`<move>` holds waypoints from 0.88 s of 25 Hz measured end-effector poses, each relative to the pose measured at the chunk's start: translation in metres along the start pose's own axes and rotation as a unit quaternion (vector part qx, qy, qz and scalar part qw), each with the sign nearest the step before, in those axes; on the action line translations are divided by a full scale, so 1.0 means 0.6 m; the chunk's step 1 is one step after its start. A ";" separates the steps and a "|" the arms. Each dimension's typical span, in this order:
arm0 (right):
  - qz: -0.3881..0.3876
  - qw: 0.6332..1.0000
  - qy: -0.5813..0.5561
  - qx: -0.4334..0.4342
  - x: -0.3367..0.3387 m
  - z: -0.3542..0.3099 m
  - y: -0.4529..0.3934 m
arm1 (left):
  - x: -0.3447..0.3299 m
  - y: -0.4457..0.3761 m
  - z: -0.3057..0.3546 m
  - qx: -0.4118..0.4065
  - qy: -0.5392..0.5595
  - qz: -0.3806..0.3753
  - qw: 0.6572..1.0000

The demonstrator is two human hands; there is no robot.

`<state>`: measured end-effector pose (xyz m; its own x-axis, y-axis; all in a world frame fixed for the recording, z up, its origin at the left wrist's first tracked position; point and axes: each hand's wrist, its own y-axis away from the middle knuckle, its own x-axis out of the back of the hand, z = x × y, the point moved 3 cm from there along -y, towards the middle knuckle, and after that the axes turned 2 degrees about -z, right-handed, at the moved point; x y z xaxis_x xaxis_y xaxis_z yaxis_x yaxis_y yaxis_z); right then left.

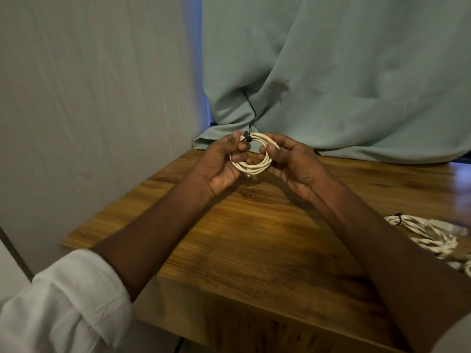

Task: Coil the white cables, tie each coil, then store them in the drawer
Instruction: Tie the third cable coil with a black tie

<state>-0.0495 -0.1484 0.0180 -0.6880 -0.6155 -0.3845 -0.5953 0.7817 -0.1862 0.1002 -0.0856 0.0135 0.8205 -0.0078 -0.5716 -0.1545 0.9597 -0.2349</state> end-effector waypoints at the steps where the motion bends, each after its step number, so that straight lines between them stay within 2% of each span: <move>1: -0.007 1.000 -0.026 -0.002 -0.003 0.001 -0.001 | 0.000 -0.003 0.003 -0.006 0.012 -0.011 1.000; 3: -0.006 0.997 -0.078 0.003 -0.001 0.001 -0.003 | 0.000 -0.004 0.007 -0.011 0.024 -0.041 0.999; 5: 0.020 0.993 -0.119 0.015 0.007 -0.001 -0.004 | -0.002 -0.002 0.006 -0.009 -0.013 -0.055 0.998; 8: 0.057 0.989 -0.137 0.018 0.019 0.000 -0.002 | 0.002 -0.001 -0.009 0.002 -0.101 -0.014 0.995; 9: 0.068 0.991 -0.115 0.015 0.018 0.000 0.002 | 0.006 -0.001 -0.013 0.001 -0.107 0.011 0.994; 12: 0.110 0.991 0.057 0.043 0.016 -0.001 0.007 | 0.017 -0.001 -0.013 -0.008 -0.105 0.077 0.991; 14: 0.132 0.984 0.109 0.046 0.016 0.000 0.007 | 0.025 -0.003 -0.012 -0.013 -0.094 0.095 0.991; 17: 0.123 0.987 0.104 0.008 0.015 0.009 0.005 | 0.027 -0.003 -0.011 -0.013 -0.079 0.108 0.991; 22: 0.095 0.994 0.009 -0.055 0.012 0.007 -0.005 | 0.017 0.001 -0.014 0.011 -0.044 0.100 0.994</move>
<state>-0.0507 -0.1546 0.0120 -0.7993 -0.4601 -0.3865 -0.4949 0.8689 -0.0108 0.1038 -0.0876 0.0013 0.8195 0.2081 -0.5339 -0.3088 0.9453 -0.1055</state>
